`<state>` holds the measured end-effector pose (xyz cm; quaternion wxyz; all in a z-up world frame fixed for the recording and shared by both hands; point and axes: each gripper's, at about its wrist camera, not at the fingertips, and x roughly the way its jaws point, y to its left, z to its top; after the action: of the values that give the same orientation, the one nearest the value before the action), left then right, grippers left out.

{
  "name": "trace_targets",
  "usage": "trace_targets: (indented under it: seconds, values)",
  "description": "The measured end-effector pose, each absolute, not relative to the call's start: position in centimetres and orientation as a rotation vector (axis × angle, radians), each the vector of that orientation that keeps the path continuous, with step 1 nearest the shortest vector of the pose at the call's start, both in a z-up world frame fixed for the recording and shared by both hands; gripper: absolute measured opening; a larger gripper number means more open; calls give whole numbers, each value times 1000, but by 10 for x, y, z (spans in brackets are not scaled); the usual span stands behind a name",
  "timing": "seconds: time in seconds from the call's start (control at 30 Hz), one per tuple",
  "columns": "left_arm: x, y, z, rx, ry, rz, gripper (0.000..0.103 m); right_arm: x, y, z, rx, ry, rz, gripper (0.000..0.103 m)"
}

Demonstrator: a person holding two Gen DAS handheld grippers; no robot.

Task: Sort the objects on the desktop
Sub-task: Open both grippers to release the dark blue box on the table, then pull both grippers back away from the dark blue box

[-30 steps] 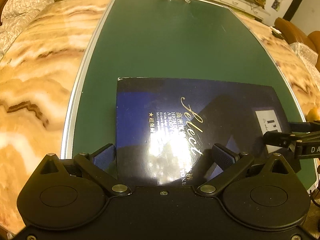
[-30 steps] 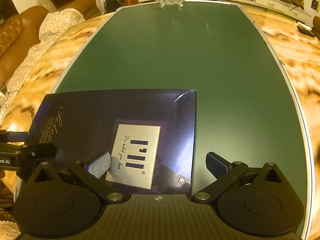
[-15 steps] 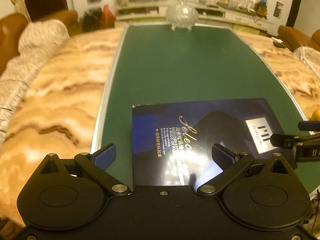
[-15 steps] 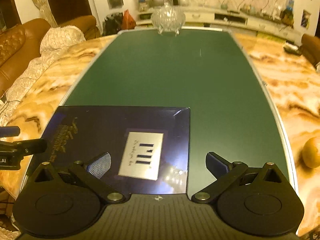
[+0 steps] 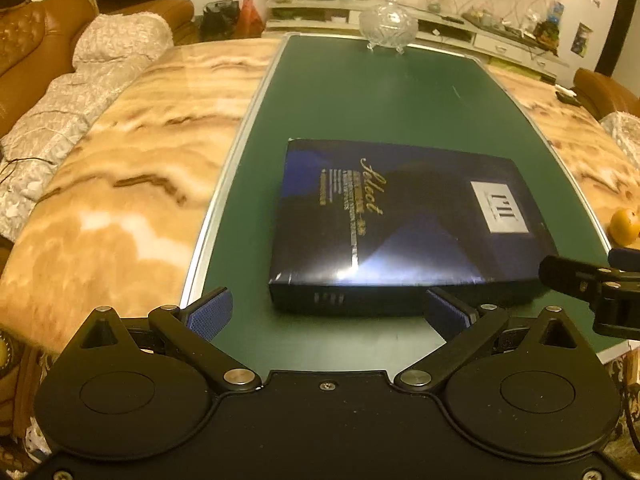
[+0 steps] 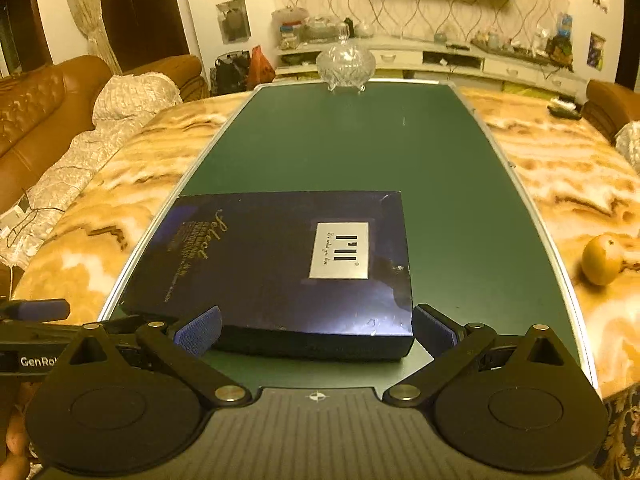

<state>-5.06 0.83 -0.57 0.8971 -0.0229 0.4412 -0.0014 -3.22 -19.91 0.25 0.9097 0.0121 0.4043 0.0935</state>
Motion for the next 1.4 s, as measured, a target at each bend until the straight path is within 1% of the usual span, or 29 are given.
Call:
trace_targets:
  seconds: [0.47,0.67,1.0,1.4]
  values:
    - [-85,1,-6,-44,924,10,103,-72,-200,6,26,811,178,103]
    - [-91,-7,-1,-19,900,20,103,-75,-200,13,11,792,166,103]
    - [-92,-10,-6,-16,918,22,103,-77,-197,11,11,804,169,103]
    - [-95,-10,0,-23,909,19,103,-80,-197,17,21,795,173,103]
